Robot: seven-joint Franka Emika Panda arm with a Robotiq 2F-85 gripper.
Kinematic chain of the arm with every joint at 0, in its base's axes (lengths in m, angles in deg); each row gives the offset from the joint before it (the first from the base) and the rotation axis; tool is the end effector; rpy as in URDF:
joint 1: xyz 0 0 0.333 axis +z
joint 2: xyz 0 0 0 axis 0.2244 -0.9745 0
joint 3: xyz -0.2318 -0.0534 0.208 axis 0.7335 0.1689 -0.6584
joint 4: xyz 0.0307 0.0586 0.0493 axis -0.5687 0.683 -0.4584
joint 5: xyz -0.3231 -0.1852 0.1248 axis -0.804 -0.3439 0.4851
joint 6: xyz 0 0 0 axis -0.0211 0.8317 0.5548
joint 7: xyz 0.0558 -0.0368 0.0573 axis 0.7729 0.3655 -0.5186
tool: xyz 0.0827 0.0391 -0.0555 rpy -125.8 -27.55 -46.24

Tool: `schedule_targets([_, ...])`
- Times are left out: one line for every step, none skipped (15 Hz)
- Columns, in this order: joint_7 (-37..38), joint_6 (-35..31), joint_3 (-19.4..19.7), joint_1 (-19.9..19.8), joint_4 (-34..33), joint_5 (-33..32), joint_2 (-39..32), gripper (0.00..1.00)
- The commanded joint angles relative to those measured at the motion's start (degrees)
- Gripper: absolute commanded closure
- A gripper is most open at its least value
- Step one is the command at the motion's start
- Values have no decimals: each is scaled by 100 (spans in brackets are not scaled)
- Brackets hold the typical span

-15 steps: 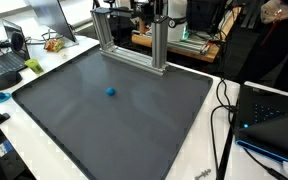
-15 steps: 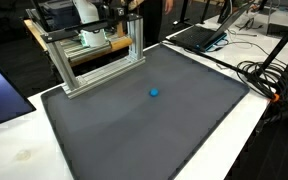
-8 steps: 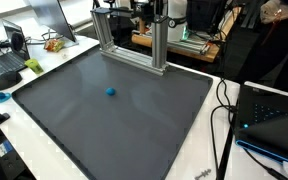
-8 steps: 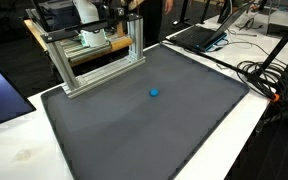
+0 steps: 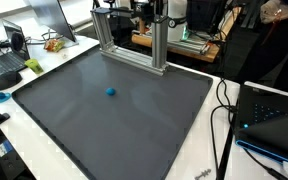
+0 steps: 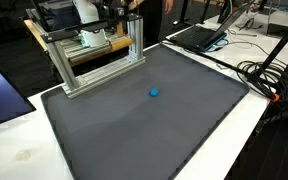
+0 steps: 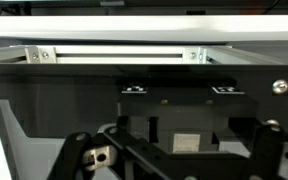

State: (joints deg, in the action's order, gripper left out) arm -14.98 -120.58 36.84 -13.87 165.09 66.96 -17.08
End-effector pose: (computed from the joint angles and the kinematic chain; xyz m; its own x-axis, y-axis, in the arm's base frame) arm 0.3668 -0.0054 0.4253 0.9999 -0.0048 -0.0156 -0.0038 -0.9976 0.0685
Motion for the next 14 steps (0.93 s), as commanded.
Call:
schedule_targets([-58,-171,46,17,141,44,57,16])
schedule_targets([-52,-189,43,12,157,36,49,30])
schedule_targets([-59,-210,45,14,173,39,47,31])
schedule_targets([-43,-233,37,7,184,28,47,39])
schedule_targets([-47,-238,37,12,180,35,58,45])
schedule_targets([-38,-228,31,9,176,26,67,52])
schedule_targets([-38,-218,28,10,168,23,81,60])
schedule_targets([-36,-214,26,3,167,6,95,66])
schedule_targets([-30,-201,23,-1,162,7,105,69])
schedule_targets([-27,-186,17,3,157,8,107,69])
schedule_targets([-25,-183,12,5,154,4,114,69])
schedule_targets([-44,-178,15,15,147,10,116,69])
schedule_targets([6,-164,-18,-7,136,-41,112,69])
schedule_targets([-10,-185,-1,1,135,-15,127,69])
